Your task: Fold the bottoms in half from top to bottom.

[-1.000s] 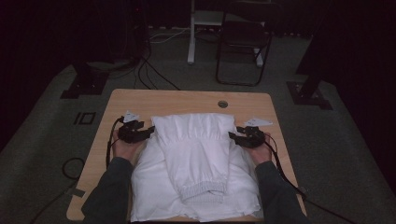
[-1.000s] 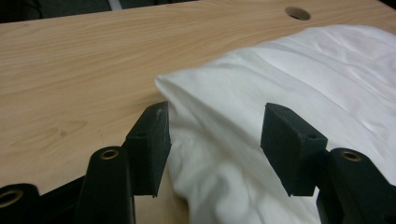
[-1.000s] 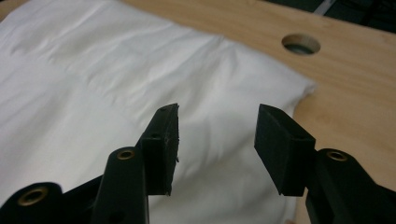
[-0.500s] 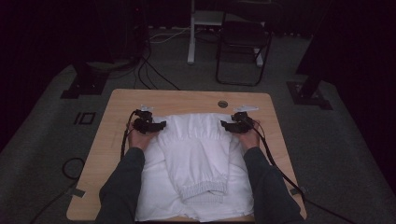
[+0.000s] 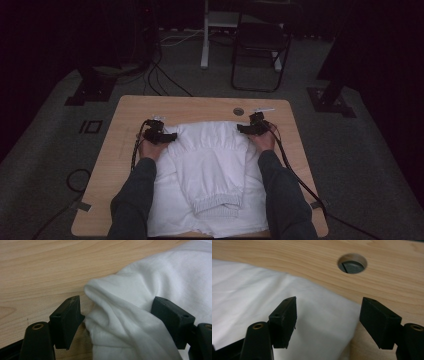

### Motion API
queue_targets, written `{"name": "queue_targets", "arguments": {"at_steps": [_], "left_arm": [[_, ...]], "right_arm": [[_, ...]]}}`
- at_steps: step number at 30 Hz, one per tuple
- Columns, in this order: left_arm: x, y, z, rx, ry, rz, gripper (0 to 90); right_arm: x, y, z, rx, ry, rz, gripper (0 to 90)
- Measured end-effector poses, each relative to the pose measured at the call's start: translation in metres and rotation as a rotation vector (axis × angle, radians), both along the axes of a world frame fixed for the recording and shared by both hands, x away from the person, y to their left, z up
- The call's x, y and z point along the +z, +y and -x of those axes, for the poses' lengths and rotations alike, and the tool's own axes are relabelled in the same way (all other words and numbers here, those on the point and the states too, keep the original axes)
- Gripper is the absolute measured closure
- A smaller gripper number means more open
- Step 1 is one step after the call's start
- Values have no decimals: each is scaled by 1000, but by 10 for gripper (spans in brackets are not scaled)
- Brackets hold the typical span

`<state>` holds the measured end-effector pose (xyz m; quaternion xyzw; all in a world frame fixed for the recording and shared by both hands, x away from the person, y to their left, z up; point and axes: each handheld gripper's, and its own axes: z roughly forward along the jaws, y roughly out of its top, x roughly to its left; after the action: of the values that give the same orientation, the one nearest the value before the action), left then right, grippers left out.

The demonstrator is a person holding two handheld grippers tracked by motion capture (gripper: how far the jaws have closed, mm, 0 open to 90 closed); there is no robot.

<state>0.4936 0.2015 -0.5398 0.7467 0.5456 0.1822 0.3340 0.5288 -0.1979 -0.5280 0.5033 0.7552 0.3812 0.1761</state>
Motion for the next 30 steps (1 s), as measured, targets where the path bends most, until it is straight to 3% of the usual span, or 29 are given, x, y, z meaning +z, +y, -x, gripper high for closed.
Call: {"name": "queue_targets", "arguments": {"at_steps": [2,5,8,12,17,19,20,22,24,25,27,28,29,30], "left_arm": [[5,5,0,21,-24,44,253],[9,9,-3,73,-56,52,272],[4,15,-9,144,-44,104,294],[-6,9,-11,125,-6,68,294],[-7,8,-11,108,-11,61,338],[-7,5,-10,88,-14,47,397],[-6,4,-10,76,-9,51,470],[-5,4,-11,49,19,70,649],[-2,0,-12,21,50,50,783],[0,-2,-11,12,39,44,829],[2,-1,-11,16,37,66,861],[3,1,-10,19,31,86,861],[8,7,-9,16,10,126,865],[11,9,-8,18,-4,151,866]], "right_arm": [[-6,1,-6,-16,37,1,279],[-16,5,-10,-46,86,22,277],[-21,9,-9,-59,95,44,263],[-22,9,-11,-74,78,50,248],[-24,13,-17,-84,62,66,237],[-24,17,-17,-62,48,102,290],[-23,19,-16,-53,45,112,357],[-20,21,-15,-38,52,108,600],[-17,21,-15,-32,89,92,760],[-16,21,-15,-34,102,91,794],[-14,21,-11,-30,74,115,840],[-14,21,-11,-30,74,115,840],[-11,17,-7,-24,39,109,846],[-7,13,-6,-27,27,81,847]]}}
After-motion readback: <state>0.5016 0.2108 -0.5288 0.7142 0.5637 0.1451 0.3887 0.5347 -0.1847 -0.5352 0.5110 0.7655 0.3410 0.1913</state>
